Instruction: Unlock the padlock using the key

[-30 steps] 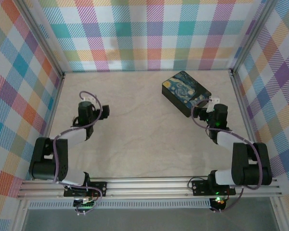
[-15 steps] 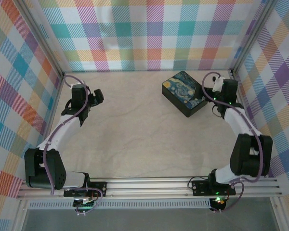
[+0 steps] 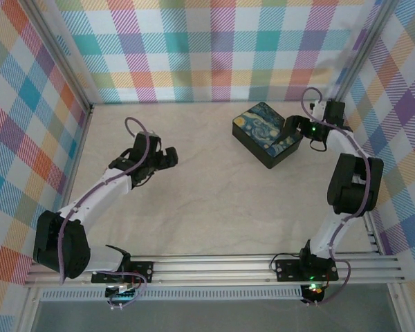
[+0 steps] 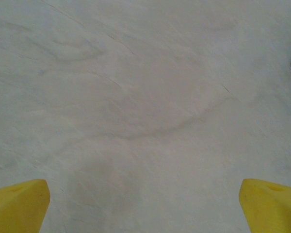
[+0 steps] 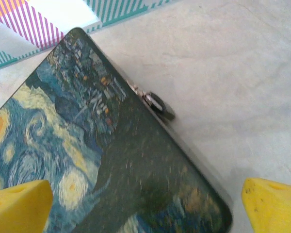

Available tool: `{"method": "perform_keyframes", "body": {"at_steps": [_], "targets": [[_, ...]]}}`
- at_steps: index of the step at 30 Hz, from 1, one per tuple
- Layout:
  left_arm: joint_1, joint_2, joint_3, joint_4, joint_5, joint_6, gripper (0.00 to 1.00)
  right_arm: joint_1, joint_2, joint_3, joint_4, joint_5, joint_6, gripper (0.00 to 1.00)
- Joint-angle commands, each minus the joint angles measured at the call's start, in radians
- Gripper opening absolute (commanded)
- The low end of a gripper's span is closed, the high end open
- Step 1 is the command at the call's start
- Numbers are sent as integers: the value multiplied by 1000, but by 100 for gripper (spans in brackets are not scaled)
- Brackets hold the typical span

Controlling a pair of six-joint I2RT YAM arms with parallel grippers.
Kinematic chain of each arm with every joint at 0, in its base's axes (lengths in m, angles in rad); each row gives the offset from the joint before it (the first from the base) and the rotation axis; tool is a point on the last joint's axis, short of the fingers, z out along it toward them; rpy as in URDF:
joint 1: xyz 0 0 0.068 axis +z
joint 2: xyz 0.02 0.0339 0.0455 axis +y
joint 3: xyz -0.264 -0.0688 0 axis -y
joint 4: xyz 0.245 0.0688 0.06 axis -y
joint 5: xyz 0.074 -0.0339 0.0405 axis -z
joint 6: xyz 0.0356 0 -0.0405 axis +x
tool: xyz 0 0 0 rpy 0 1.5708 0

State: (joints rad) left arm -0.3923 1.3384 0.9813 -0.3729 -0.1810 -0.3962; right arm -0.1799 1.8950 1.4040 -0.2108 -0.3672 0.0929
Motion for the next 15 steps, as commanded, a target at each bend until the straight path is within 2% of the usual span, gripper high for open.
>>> {"method": "perform_keyframes", "body": {"at_steps": [1, 8, 15], "targets": [[-47, -21, 54, -47, -13, 8, 100, -6, 57, 73, -61, -53, -23, 100], [-71, -9, 97, -61, 15, 21, 100, -7, 128, 150, -95, -61, -58, 100], [-76, -7, 128, -79, 13, 17, 100, -6, 147, 147, -112, -174, -30, 96]]}}
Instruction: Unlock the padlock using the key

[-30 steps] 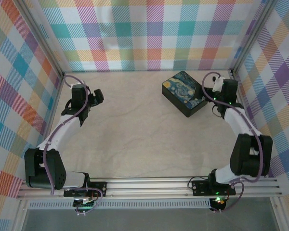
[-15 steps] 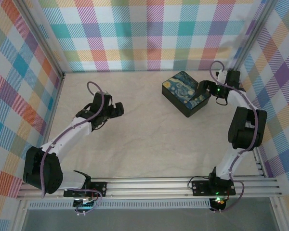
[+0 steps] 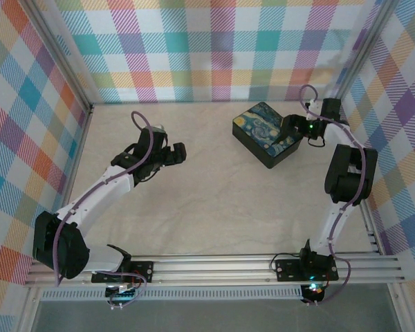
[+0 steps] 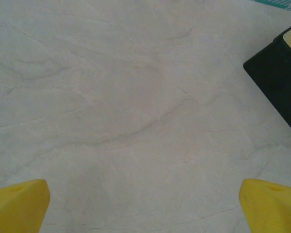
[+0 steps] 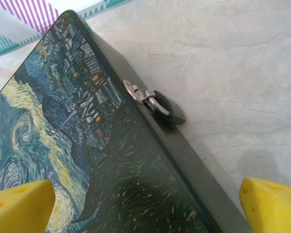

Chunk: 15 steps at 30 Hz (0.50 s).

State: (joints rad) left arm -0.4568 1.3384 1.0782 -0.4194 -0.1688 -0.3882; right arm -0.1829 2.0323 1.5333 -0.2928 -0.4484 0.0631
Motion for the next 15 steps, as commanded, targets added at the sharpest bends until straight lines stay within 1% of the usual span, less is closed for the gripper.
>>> {"method": "perform_keyframes", "body": {"at_steps": [1, 6, 10, 12, 15], "targets": [[-11, -15, 32, -34, -2, 5, 100, -4, 7, 7, -22, -114, 13, 95], [-10, -44, 78, -76, -33, 4, 100, 4, -50, -74, 22, -176, 53, 93], [-7, 3, 156, -185, -73, -7, 100, 38, -111, -160, 72, -230, 114, 92], [-7, 21, 167, -201, -81, -21, 100, 77, -143, -209, 111, -237, 152, 91], [-5, 32, 172, -205, -74, -45, 100, 167, -194, -279, 153, -208, 179, 92]]}}
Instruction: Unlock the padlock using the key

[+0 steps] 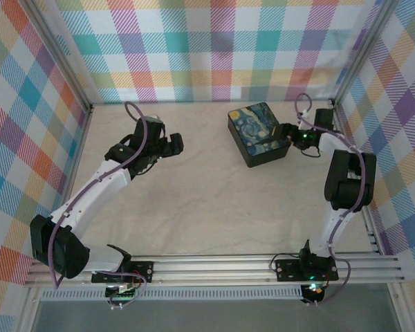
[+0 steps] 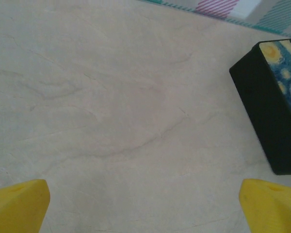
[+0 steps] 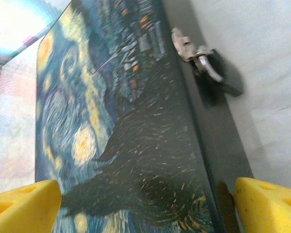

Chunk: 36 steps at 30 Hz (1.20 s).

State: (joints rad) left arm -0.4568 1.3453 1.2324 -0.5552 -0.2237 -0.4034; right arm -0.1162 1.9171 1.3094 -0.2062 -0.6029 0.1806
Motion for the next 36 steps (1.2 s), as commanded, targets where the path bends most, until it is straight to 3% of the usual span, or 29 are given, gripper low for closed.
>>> {"method": "perform_keyframes", "body": {"at_steps": [1, 7, 12, 16, 19, 26, 36], "targets": [[-5, 29, 21, -70, -14, -34, 100, 141, -95, -73, 75, -35, 67, 92], [1, 43, 24, -111, -16, -44, 100, 349, -136, -119, 127, 24, 144, 92], [37, 37, 9, -118, 11, -70, 100, 440, -131, -94, 134, 59, 186, 92], [55, 64, 31, -130, 52, -65, 100, 438, -151, -68, 69, 233, 166, 89], [47, 125, 42, -100, 150, -92, 100, 438, -158, -53, 46, 310, 132, 87], [-2, 322, 115, 73, 199, -236, 100, 436, -206, -100, 54, 361, 137, 86], [-63, 581, 312, 190, 194, -312, 100, 433, -252, -191, 59, 381, 140, 86]]}}
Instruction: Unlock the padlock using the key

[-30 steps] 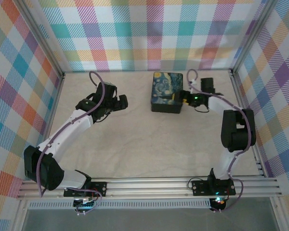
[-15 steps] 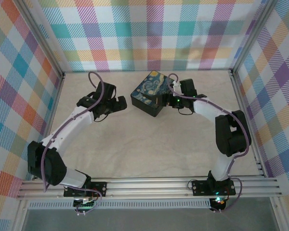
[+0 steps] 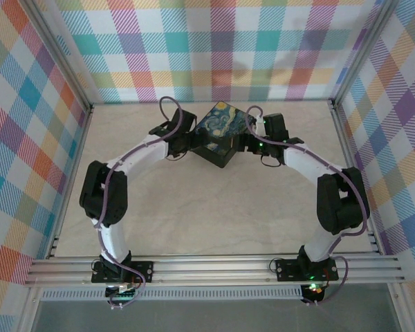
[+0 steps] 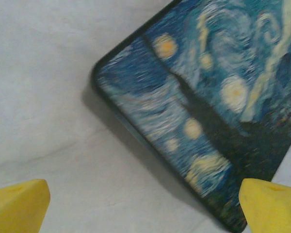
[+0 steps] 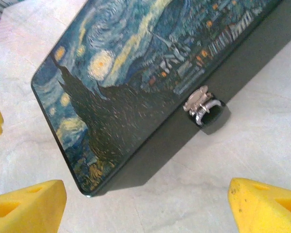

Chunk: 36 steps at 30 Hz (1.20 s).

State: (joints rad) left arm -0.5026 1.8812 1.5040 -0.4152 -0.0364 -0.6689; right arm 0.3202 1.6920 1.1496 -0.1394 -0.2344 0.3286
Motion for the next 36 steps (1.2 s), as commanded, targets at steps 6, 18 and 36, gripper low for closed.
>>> {"method": "perform_keyframes", "body": {"at_steps": [6, 18, 36], "targets": [[-40, 146, 99, 47, -22, -37, 93, -3, -40, -60, -15, 5, -22, 86], [6, 162, 12, -42, -153, 29, 75, -32, -107, -87, -62, -67, -58, 86], [186, 7, -54, -41, -60, 153, 81, -125, -5, 37, -80, -20, -95, 91]]}}
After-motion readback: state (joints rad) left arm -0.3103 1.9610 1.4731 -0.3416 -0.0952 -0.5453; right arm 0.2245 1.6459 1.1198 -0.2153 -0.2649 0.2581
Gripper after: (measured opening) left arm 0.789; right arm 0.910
